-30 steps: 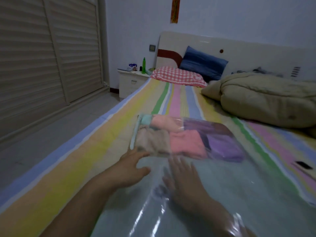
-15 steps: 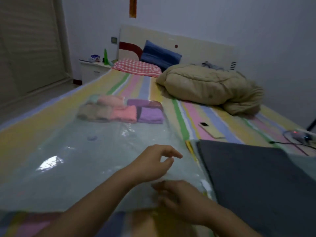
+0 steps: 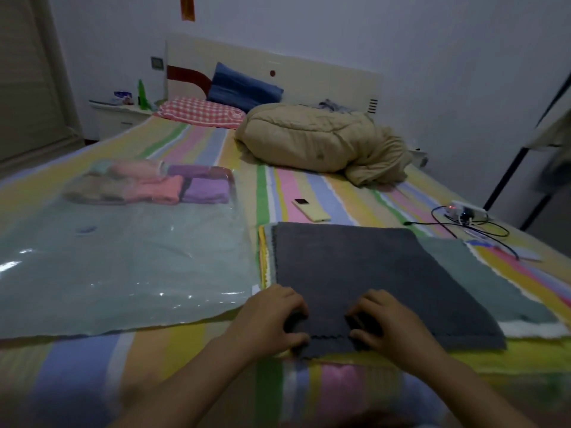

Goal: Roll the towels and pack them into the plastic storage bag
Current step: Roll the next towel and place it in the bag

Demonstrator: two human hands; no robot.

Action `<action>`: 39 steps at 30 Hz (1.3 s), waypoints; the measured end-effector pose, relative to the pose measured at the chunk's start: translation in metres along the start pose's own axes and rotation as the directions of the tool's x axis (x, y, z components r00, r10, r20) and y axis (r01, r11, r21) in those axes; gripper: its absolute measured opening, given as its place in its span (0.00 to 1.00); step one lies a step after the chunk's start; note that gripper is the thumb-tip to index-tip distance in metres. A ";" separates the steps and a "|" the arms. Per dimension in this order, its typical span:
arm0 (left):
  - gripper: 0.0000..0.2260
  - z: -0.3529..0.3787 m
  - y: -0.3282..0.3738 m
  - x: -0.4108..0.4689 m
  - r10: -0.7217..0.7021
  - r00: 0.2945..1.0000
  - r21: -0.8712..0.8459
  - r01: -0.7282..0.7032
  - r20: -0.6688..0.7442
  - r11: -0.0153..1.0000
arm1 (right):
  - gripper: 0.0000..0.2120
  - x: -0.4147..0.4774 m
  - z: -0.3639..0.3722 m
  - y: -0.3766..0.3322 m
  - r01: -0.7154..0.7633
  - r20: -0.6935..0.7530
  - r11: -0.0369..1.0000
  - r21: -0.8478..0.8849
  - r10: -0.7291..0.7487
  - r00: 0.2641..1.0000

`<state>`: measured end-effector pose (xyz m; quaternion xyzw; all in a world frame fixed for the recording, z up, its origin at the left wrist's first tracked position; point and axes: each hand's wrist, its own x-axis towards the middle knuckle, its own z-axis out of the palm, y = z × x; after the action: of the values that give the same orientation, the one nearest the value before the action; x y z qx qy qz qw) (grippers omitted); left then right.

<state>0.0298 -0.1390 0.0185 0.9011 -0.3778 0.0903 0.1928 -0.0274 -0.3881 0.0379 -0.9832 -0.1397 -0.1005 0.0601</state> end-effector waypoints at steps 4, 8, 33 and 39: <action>0.18 -0.001 0.001 0.000 0.050 0.998 0.098 -0.053 0.036 0.994 | 0.15 -0.001 0.000 0.006 0.110 0.032 0.991 -0.071 -0.108 0.994; 0.10 0.000 0.001 0.001 -0.038 0.998 0.030 0.039 -0.050 0.999 | 0.03 -0.002 0.007 0.012 0.119 -0.158 0.993 0.002 -0.117 0.980; 0.14 0.028 -0.115 0.163 -0.667 0.700 -0.376 0.563 -0.255 0.736 | 0.04 0.166 0.025 0.172 -0.365 -0.366 0.931 0.016 0.345 0.864; 0.13 0.034 -0.140 0.190 -0.634 0.721 -0.331 0.548 -0.279 0.769 | 0.06 0.198 0.031 0.193 -0.363 -0.293 0.932 0.008 0.349 0.890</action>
<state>0.2634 -0.1865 0.0071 0.9119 -0.0323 0.1505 0.3804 0.2195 -0.5157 0.0325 -0.9678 0.0555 -0.2339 0.0744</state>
